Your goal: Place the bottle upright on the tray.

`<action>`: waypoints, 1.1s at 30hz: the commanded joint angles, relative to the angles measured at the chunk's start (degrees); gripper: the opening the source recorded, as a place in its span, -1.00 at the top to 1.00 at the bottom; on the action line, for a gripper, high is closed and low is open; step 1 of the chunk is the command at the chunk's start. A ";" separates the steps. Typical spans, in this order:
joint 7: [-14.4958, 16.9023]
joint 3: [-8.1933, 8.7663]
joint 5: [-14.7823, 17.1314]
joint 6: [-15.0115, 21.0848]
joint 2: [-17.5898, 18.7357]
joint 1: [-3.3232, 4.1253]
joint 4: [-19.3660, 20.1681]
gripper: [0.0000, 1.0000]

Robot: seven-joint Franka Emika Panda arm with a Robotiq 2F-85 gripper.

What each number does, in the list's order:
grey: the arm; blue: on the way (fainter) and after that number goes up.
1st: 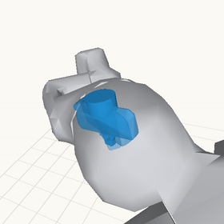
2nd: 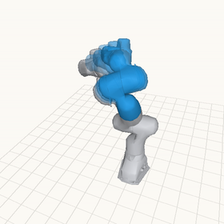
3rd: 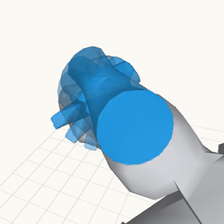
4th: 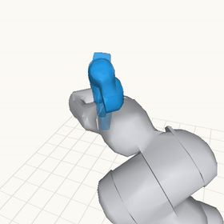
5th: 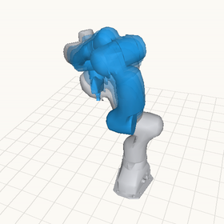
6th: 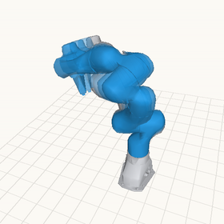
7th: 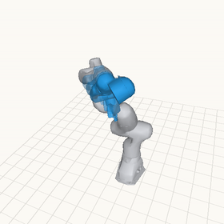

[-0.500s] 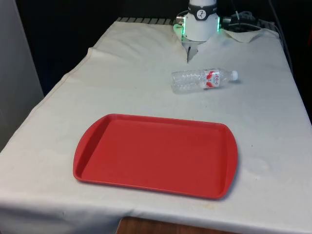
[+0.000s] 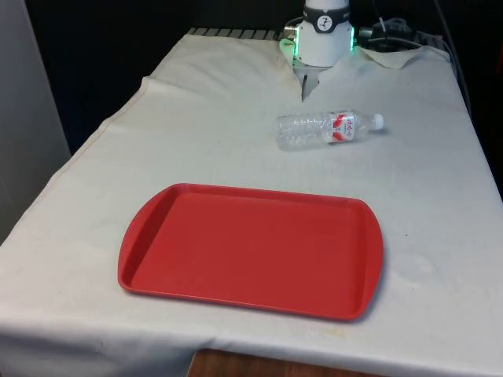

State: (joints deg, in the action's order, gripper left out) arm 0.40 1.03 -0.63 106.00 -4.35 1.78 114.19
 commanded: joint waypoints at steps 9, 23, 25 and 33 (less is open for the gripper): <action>-0.29 -0.40 -0.63 2.18 -3.61 0.06 4.18 -1.00; -0.40 -1.20 -0.23 3.84 -8.77 0.06 10.26 -1.00; -0.11 -1.20 -0.29 3.27 -8.42 0.00 9.97 -1.00; -0.40 -1.60 0.11 5.21 -11.80 0.11 14.55 -1.00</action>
State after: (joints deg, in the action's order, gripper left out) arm 0.23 -0.52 -0.69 110.41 -15.70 1.78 128.11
